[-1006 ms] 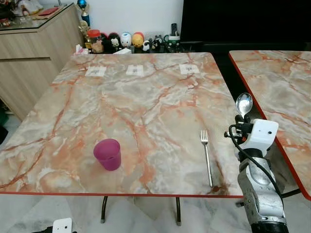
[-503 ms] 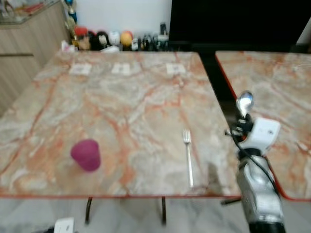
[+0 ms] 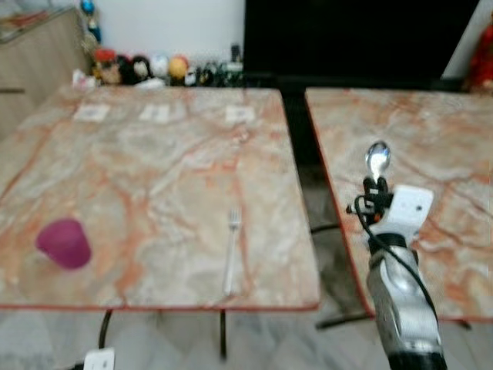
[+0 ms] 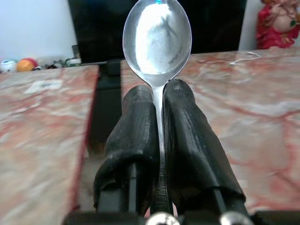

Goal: Setting the table

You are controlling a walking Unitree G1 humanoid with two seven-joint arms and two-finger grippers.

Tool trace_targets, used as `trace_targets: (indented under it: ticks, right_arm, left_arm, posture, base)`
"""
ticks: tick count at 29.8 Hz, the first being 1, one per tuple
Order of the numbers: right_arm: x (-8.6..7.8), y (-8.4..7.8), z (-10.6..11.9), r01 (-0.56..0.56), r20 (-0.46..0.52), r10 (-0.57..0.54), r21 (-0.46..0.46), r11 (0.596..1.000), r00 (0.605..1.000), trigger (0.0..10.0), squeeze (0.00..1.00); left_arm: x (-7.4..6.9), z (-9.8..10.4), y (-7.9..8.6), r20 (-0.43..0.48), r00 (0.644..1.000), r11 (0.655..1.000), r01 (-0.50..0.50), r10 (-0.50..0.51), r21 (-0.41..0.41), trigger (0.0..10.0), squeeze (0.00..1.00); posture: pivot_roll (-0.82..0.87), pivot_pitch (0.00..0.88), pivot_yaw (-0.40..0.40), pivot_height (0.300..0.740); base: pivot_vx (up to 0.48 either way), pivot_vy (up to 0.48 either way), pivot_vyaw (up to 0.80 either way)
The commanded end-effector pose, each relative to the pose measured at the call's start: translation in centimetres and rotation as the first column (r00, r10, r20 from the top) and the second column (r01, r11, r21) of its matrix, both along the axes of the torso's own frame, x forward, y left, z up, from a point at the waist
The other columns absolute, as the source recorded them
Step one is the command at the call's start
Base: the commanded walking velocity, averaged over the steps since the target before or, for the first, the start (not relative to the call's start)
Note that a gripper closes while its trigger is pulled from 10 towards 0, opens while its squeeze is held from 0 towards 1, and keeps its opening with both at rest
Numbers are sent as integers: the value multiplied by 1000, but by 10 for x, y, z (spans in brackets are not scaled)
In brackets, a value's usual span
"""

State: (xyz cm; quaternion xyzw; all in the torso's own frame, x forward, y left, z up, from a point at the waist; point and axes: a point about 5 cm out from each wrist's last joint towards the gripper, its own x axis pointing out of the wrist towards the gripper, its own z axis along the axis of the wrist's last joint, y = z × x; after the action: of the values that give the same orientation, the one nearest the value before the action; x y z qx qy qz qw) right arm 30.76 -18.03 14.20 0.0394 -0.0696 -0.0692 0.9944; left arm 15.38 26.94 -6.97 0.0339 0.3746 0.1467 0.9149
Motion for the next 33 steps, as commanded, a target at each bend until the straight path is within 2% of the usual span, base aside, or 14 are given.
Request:
trace_targets:
  ticks: [1, 33]
  right_arm:
    - [-1, -6, 2, 21, 8, -21, -2, 1000, 1000, 10000, 0]
    - [-1, -10, 4, 44, 15, -44, -5, 999, 999, 10000, 0]
  left_arm:
    - [-2, -3, -5, -18, 1000, 1000, 14, -14, -11, 10000, 0]
    - [-1, -3, -6, -14, 1000, 1000, 11, -11, -16, 10000, 0]
  posture:
    - [-20, 3, 23, 740]
    - [-25, 27, 25, 740]
  base:
    - [0, -472, 0]
    - [0, -472, 0]
